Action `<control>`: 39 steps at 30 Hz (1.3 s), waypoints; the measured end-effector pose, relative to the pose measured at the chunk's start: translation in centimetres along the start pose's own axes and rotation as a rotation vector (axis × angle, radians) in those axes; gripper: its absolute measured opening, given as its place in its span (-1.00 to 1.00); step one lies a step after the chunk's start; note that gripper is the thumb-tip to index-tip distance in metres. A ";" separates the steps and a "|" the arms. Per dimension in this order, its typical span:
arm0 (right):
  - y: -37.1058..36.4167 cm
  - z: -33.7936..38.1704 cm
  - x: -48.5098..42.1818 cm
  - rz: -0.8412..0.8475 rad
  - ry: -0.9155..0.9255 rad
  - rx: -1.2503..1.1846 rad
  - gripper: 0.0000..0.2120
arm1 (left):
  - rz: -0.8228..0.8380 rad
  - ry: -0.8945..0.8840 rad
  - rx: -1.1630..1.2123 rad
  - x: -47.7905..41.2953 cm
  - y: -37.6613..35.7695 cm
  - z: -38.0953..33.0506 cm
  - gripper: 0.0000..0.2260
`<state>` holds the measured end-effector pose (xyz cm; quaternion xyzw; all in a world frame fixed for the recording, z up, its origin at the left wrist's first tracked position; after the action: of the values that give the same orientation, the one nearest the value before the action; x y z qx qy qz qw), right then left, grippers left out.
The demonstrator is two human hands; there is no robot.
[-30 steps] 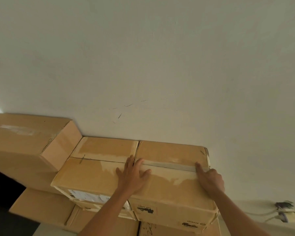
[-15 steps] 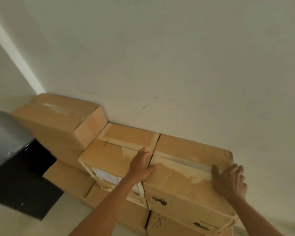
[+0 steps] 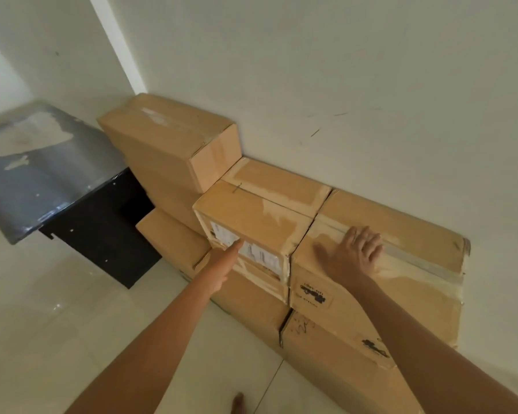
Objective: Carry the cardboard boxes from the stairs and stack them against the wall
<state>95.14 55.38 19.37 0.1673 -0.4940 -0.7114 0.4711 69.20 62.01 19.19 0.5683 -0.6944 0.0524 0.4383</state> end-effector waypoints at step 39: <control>-13.3 19.3 1.1 -0.143 0.658 0.336 0.06 | 0.252 -0.123 0.047 -14.0 13.3 1.9 -0.36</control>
<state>74.29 65.84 16.99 0.4961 -0.4131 -0.5595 0.5198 56.68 75.99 14.34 0.4888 -0.7845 0.0883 0.3712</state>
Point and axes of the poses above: each hand's wrist, its own x-axis away from the middle knuckle, its own y-axis out of the back of the hand, z = x × y, the point moved 2 cm from there along -x, towards the middle knuckle, and after that the axes turned 13 degrees about -x, right-handed, at the moved point
